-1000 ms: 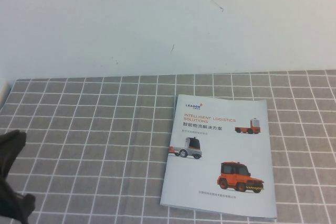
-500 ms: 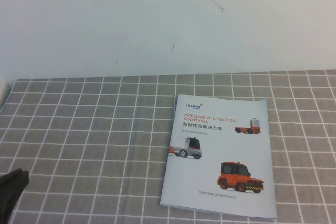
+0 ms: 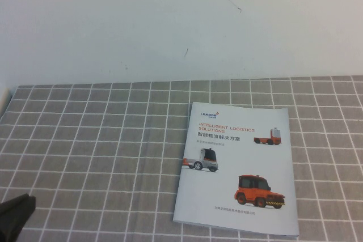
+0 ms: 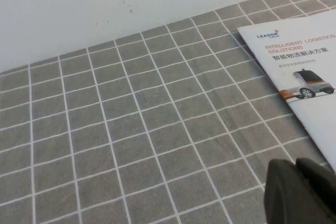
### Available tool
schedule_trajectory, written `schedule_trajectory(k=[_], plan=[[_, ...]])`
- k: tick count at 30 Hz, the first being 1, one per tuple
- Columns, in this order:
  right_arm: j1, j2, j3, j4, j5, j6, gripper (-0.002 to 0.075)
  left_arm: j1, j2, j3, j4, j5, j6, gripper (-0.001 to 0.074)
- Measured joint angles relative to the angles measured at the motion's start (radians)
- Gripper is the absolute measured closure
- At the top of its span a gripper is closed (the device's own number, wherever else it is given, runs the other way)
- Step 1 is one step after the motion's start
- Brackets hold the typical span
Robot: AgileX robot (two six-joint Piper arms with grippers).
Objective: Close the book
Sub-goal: 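Close the open booklet and leave it lying on the table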
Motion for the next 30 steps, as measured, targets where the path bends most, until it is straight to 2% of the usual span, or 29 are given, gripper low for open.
schedule_trajectory(k=[6,10,14,19,25,30], plan=[[0.0,0.0,0.0,0.0,0.0,0.0,0.0729,0.0,0.0,0.0,0.0,0.026,0.0,0.0738],[0.0,0.0,0.0,0.0,0.002,0.0,0.0729,0.004,-0.032,0.031,0.036,-0.041,0.0,0.0738],[0.0,0.0,0.0,0.0,0.002,0.0,0.0729,0.055,-0.116,0.109,0.121,-0.133,0.0,0.0738],[0.0,0.0,0.0,0.0,0.003,0.0,0.0729,0.143,-0.23,0.222,0.143,-0.192,0.0,0.0738],[0.0,0.0,0.0,0.0,0.004,0.0,0.0729,0.176,-0.351,0.355,0.146,-0.196,0.0,0.0738],[0.0,0.0,0.0,0.0,0.004,0.0,0.0729,0.18,-0.427,0.369,0.146,-0.117,0.0,0.0738]])
